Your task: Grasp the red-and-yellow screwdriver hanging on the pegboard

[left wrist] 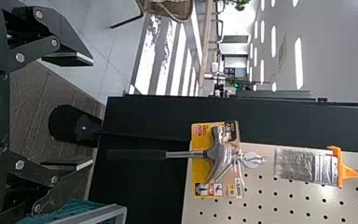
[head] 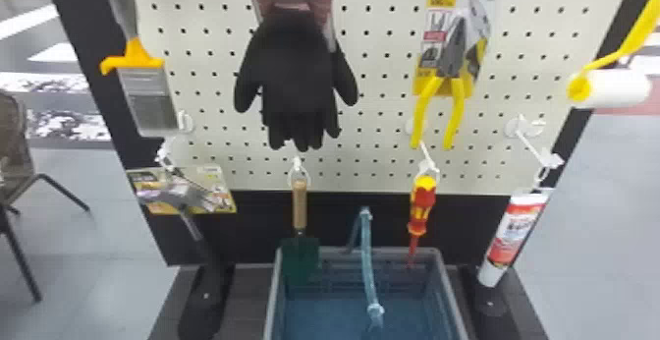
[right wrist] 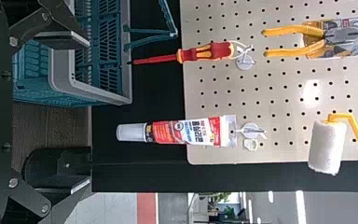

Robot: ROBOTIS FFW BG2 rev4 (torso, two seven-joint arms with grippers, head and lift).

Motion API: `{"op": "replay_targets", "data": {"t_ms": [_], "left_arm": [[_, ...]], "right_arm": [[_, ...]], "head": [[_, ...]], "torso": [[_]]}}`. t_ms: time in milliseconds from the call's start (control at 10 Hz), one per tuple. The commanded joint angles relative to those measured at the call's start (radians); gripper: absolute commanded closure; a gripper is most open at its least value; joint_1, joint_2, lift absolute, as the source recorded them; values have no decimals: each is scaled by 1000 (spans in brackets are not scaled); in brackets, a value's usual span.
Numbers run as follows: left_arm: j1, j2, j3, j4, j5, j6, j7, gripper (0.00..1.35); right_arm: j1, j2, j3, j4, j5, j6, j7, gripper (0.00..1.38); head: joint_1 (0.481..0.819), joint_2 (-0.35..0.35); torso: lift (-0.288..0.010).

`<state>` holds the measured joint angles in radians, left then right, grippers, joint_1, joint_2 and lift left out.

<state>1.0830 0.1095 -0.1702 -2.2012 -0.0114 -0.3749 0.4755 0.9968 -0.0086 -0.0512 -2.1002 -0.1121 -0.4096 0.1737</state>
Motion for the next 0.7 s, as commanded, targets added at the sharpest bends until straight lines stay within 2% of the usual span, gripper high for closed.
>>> {"op": "replay_targets", "data": {"t_ms": [0, 300, 600], "left_arm": [[6, -1, 0, 1, 1, 1, 0, 510], [8, 1, 0, 1, 1, 1, 0, 510], [8, 9, 0, 1, 4, 2, 0, 510]], "right_arm": [[-2, -11, -1, 0, -8, 0, 1, 263], [-66, -48, -2, 5, -40, 25, 53, 263], [-135, -57, -4, 8, -40, 71, 83, 263]], "head": [[549, 0], [549, 0], [549, 0]], "torso": [[-100], [-100], [-100]]}}
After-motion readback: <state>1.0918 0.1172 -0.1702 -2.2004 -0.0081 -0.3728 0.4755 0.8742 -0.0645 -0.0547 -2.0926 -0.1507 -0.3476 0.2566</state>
